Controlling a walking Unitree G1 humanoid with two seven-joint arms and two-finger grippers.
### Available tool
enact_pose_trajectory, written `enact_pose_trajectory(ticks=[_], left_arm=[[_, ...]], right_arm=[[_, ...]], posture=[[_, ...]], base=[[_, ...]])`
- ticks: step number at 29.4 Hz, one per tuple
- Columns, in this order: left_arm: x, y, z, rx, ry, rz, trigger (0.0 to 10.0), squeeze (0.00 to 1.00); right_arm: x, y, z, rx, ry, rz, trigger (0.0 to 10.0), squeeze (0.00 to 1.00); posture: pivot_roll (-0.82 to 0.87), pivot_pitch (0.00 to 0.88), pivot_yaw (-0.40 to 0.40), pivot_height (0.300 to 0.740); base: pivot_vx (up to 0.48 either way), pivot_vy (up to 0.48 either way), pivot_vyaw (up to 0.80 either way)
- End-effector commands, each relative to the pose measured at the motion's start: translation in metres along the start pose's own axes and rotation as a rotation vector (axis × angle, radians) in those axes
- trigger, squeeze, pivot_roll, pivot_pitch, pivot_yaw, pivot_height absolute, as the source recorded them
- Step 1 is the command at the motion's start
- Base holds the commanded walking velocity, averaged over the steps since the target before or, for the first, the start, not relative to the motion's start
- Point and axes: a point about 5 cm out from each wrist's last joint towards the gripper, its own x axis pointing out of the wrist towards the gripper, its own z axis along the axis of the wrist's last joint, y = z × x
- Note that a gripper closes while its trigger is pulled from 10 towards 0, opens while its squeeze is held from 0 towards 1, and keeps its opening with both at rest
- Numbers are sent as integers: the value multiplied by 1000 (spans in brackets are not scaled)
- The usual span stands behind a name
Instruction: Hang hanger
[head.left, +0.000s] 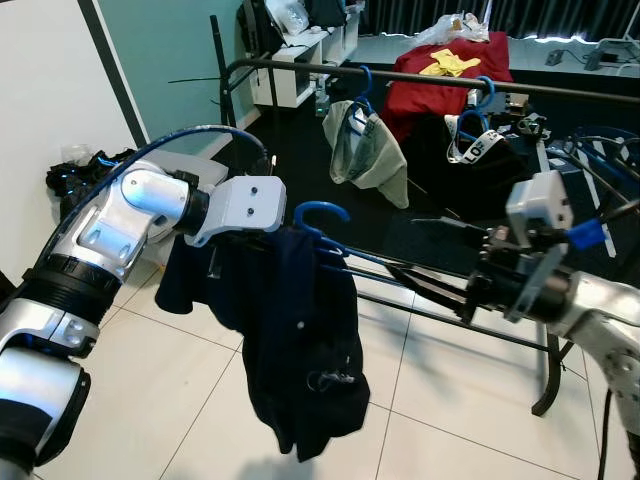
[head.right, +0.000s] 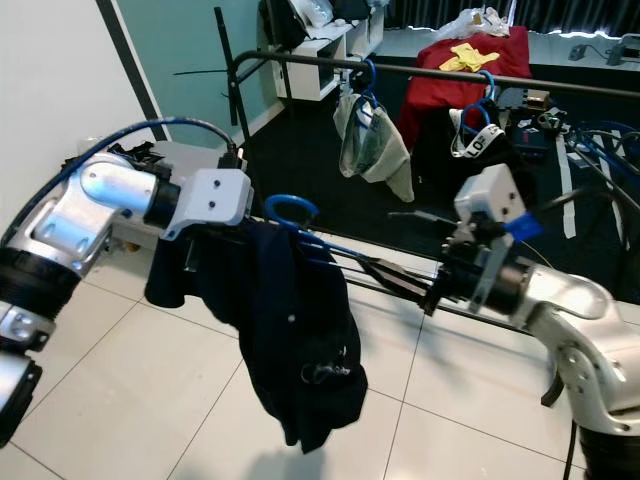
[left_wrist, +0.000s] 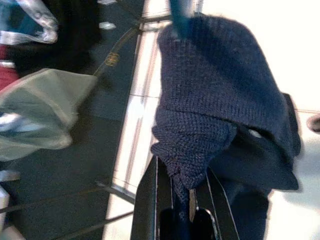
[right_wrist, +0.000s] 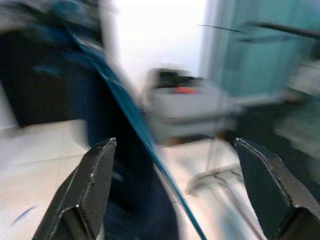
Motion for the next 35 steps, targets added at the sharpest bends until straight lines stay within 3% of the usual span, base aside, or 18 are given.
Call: enact_pose_trajectory(ticks=[1, 3, 6, 9, 12, 13, 14, 16, 17, 19, 22, 26, 27, 28, 29, 31, 34, 35], left_arm=[[-19, 25, 12, 35, -64, 154, 0, 0], [-19, 25, 12, 35, -64, 154, 0, 0], [-31, 40, 19, -5, -147, 251, 0, 0], [-45, 55, 30, -31, -244, 330, 0, 0], [-47, 58, 33, -34, -274, 343, 0, 0], [-48, 59, 36, -33, -299, 344, 0, 0], [-47, 59, 40, -33, -325, 338, 0, 0], [-47, 59, 40, -33, -325, 338, 0, 0], [-44, 59, 43, -31, -347, 330, 0, 0], [-44, 59, 43, -31, -347, 330, 0, 0], [-39, 58, 48, -25, -381, 312, 0, 0], [-36, 57, 49, -25, -395, 303, 0, 0], [-32, 56, 52, -24, -411, 289, 2745, 0], [-32, 56, 52, -24, -411, 289, 2745, 0], [-30, 55, 53, -25, -424, 279, 6824, 0], [-24, 52, 59, -28, -460, 263, 9176, 0], [-22, 51, 60, -31, -472, 258, 9176, 0], [-20, 49, 63, -34, -488, 250, 9765, 0]], right_arm=[[-25, -20, 3, 10, -29, -155, 10000, 1000], [-25, -20, 3, 10, -29, -155, 10000, 1000], [-42, -22, 1, 57, -67, -200, 10000, 1000], [-53, -9, -11, 138, -91, -162, 10000, 1000], [-52, -2, -18, 169, -85, -136, 10000, 1000], [-48, 5, -24, 206, -87, -116, 10000, 831], [-41, 9, -31, 240, -89, -103, 10000, 227], [-41, 9, -31, 240, -89, -103, 10000, 227], [-32, 12, -36, 277, -107, -98, 10000, 0], [-32, 12, -36, 277, -107, -98, 10000, 0], [-14, 17, -36, 328, -174, -71, 10000, 0], [-9, 18, -33, 343, -205, -55, 10000, 0], [-2, 17, -27, 348, -246, -50, 10000, 0], [-2, 17, -27, 348, -246, -50, 10000, 0], [2, 16, -23, 352, -271, -48, 10000, 0], [16, 14, -22, 329, -243, -72, 10000, 0], [20, 15, -23, 317, -223, -79, 10000, 0], [26, 15, -24, 306, -200, -93, 10000, 0]], posture=[[-65, 2, 65, 740], [-65, 2, 65, 740], [-71, 5, 71, 740], [-71, 6, 75, 740], [-71, 6, 75, 740], [-72, 5, 77, 740], [-68, 4, 79, 740], [-68, 4, 79, 740], [-66, 2, 80, 740], [-66, 2, 80, 740], [-65, 2, 80, 740], [-65, 2, 80, 740], [-66, 2, 78, 740], [-66, 2, 78, 740], [-66, 2, 78, 740], [-62, 2, 73, 740], [-61, 2, 73, 740], [-59, 3, 70, 740]], base=[[0, 0, 0], [0, 0, 0], [0, 0, 0], [0, 0, 0], [0, 0, 0], [0, 0, 0], [0, 0, 0], [0, 0, 0], [0, 0, 0], [0, 0, 0], [0, 0, 0], [0, 0, 0], [0, 0, 0], [0, 0, 0], [0, 0, 0], [0, 0, 0], [0, 0, 0], [0, 0, 0]])
